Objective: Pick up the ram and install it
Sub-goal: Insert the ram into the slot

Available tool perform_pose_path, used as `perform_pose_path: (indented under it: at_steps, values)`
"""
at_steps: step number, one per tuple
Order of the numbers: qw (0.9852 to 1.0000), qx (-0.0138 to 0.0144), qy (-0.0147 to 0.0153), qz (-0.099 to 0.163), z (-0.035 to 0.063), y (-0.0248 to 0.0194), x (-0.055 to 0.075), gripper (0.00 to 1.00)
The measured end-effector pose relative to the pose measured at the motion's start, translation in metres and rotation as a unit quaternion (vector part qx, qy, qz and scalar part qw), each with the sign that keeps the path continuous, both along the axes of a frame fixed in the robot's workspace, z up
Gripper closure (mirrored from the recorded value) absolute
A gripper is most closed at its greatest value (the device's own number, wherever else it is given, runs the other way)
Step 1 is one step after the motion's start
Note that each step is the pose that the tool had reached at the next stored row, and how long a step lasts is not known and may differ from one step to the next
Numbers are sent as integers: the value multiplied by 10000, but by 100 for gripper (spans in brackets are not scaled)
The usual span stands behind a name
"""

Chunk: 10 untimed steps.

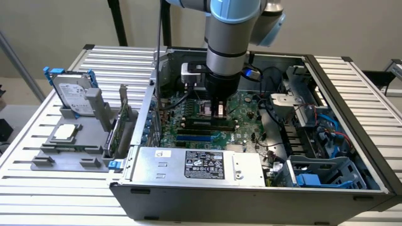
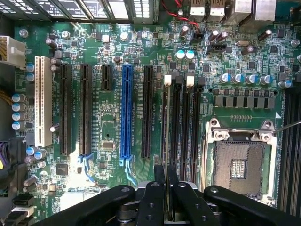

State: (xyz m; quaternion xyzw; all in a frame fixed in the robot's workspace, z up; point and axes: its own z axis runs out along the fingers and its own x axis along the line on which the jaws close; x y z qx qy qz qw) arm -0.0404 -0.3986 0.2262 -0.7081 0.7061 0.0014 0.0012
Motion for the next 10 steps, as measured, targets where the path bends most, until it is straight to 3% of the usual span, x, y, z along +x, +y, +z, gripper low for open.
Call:
perform_pose_path:
  at_steps: [4, 10]
  values:
    - [10000, -12, -44, -1, 2, 4, -46, 86]
    - [10000, -19, -56, -1, 2, 14, -49, 86]
